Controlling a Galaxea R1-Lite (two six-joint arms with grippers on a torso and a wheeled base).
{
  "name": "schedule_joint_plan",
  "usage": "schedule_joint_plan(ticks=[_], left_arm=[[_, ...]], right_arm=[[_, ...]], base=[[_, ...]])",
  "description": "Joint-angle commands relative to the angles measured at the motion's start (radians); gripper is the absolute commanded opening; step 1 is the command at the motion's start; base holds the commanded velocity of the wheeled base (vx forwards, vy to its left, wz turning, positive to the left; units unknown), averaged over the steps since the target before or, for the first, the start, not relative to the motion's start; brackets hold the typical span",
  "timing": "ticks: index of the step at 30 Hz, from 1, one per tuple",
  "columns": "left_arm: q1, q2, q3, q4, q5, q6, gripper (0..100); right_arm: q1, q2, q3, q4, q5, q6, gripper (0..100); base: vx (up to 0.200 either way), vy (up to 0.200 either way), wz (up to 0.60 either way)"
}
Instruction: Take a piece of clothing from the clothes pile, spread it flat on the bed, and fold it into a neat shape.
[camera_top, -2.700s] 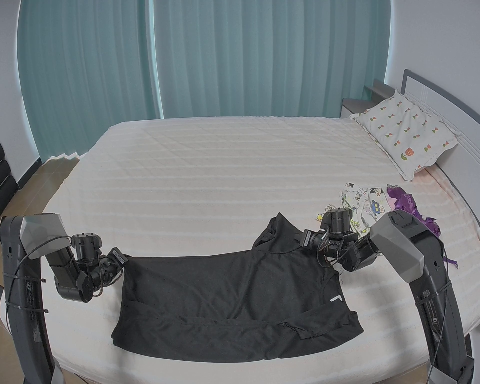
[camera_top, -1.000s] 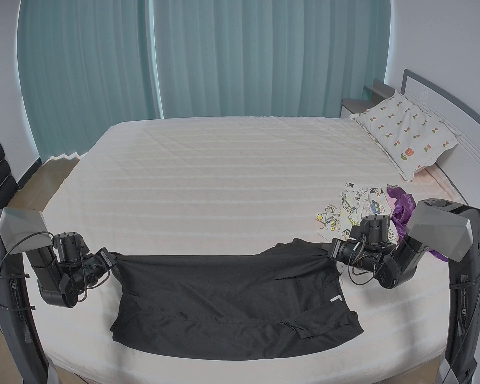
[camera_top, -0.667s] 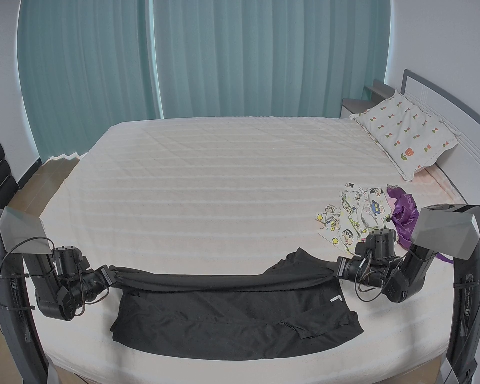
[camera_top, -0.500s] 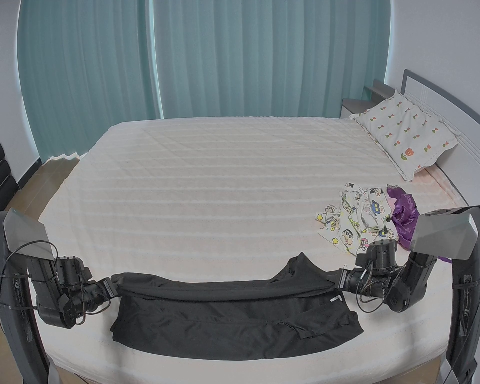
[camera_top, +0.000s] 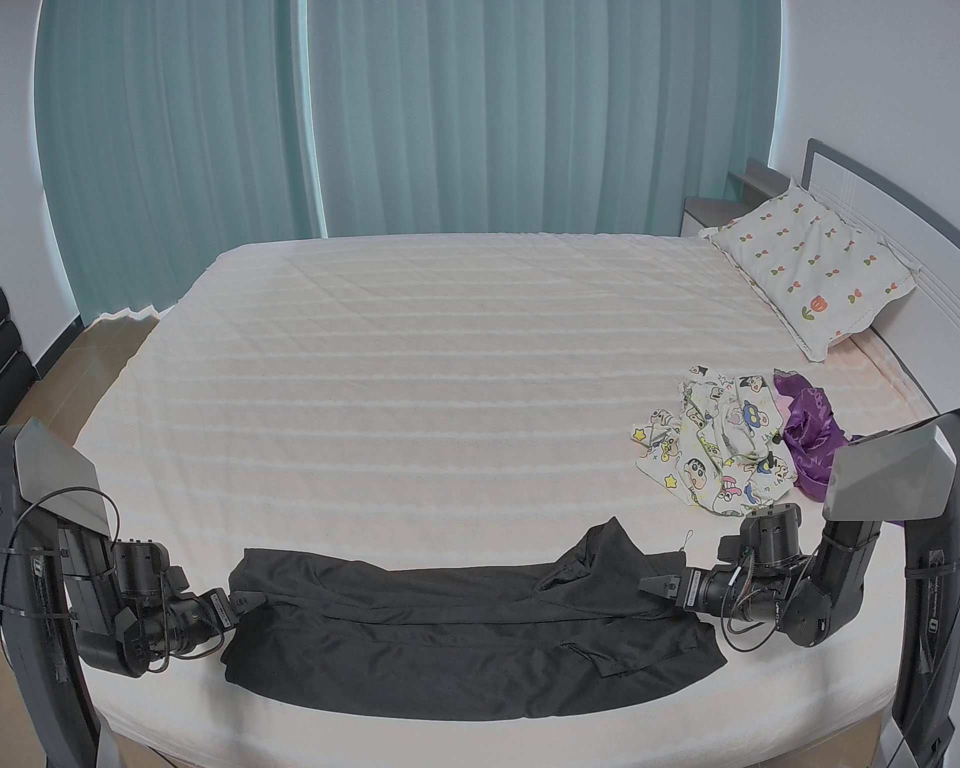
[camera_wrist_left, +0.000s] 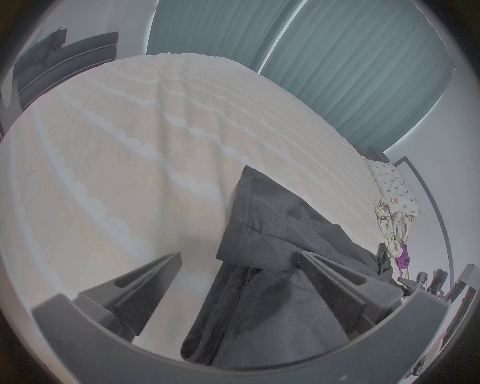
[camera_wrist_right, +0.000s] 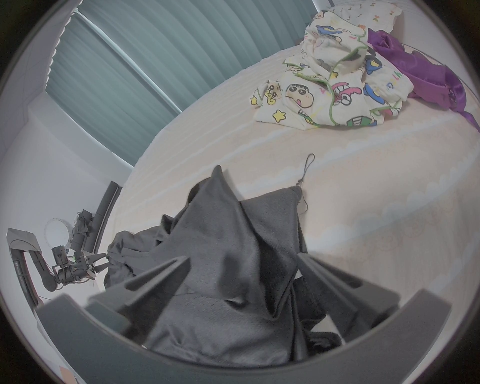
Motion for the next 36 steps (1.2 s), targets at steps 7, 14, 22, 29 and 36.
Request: schedule_joint_plan(ticks=[7, 14, 22, 29, 36], left_arm=[[0.077, -0.167, 0.051, 0.001, -0.050, -0.117, 100], [0.086, -0.262, 0.096, 0.010, -0.166, -0.266, 100], [0.025, -0.282, 0.079, 0.001, -0.169, -0.576, 100], [0.024, -0.254, 0.077, -0.004, -0.166, -0.576, 100], [0.024, -0.230, 0.093, -0.060, -0.165, -0.574, 100]], right_arm=[[0.003, -0.146, 0.012, -0.030, 0.032, 0.105, 100], [0.039, -0.050, -0.046, -0.025, 0.051, 0.120, 100], [0.031, 0.047, -0.115, -0.016, 0.054, 0.119, 100], [0.034, 0.101, -0.151, -0.016, 0.065, 0.106, 100], [0.034, 0.073, -0.121, -0.016, 0.062, 0.103, 0]], base=[[0.000, 0.000, 0.00], [0.000, 0.000, 0.00], [0.000, 0.000, 0.00], [0.000, 0.000, 0.00], [0.000, 0.000, 0.00]])
